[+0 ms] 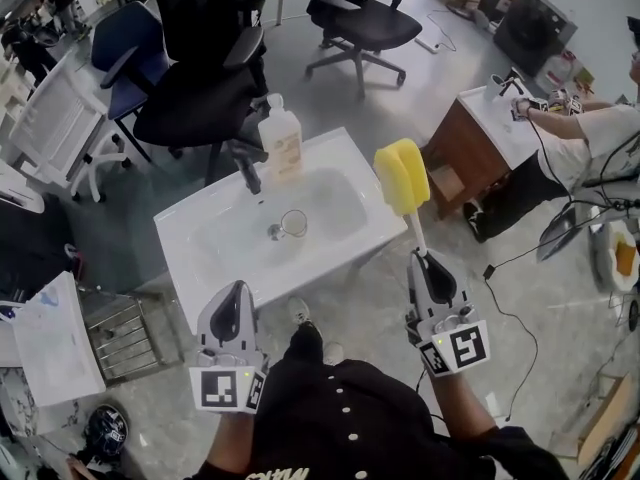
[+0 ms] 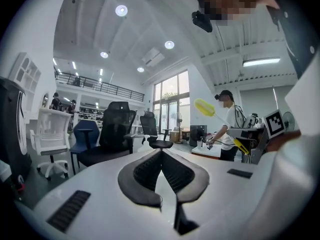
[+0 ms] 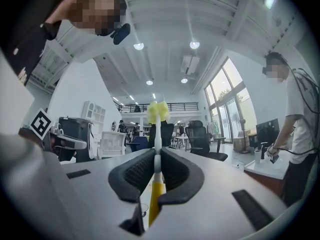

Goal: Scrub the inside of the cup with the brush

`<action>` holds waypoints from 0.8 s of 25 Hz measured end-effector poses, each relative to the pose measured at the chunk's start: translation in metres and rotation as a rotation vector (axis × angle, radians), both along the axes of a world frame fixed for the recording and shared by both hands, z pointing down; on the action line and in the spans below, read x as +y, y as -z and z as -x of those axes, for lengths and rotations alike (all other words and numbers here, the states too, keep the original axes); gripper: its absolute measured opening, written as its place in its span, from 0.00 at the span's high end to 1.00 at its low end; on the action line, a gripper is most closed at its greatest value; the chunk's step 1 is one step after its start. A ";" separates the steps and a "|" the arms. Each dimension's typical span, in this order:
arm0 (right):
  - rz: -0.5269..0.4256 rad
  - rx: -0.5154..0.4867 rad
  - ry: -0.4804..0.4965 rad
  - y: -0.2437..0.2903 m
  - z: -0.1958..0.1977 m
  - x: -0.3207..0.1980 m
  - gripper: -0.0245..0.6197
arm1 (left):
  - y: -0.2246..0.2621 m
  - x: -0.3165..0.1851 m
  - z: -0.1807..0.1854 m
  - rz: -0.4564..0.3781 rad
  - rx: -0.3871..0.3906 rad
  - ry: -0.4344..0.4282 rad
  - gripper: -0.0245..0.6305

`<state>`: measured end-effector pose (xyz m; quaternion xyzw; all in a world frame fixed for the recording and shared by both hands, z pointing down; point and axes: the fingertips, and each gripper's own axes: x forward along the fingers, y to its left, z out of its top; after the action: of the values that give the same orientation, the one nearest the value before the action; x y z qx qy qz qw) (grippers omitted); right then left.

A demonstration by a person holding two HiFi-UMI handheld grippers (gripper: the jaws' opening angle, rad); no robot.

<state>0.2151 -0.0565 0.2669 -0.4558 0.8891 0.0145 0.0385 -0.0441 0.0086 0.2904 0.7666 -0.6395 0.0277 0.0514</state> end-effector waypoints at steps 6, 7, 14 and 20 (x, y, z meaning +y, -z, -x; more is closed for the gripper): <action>-0.066 -0.001 -0.020 0.031 0.015 -0.065 0.90 | 0.027 -0.073 0.016 -0.073 0.001 -0.015 0.92; -0.072 0.000 -0.020 0.036 0.019 -0.075 0.90 | 0.031 -0.083 0.020 -0.081 -0.001 -0.015 0.92; -0.067 0.001 -0.013 0.036 0.043 -0.129 0.90 | 0.030 -0.132 0.046 -0.068 0.003 0.000 0.92; -0.096 0.005 0.067 0.028 0.074 -0.162 0.90 | 0.020 -0.164 0.058 -0.045 -0.032 -0.062 0.92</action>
<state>0.1415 -0.2185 0.2384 -0.4235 0.9022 0.0568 0.0585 -0.1025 -0.1553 0.2707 0.7864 -0.6168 0.0272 0.0228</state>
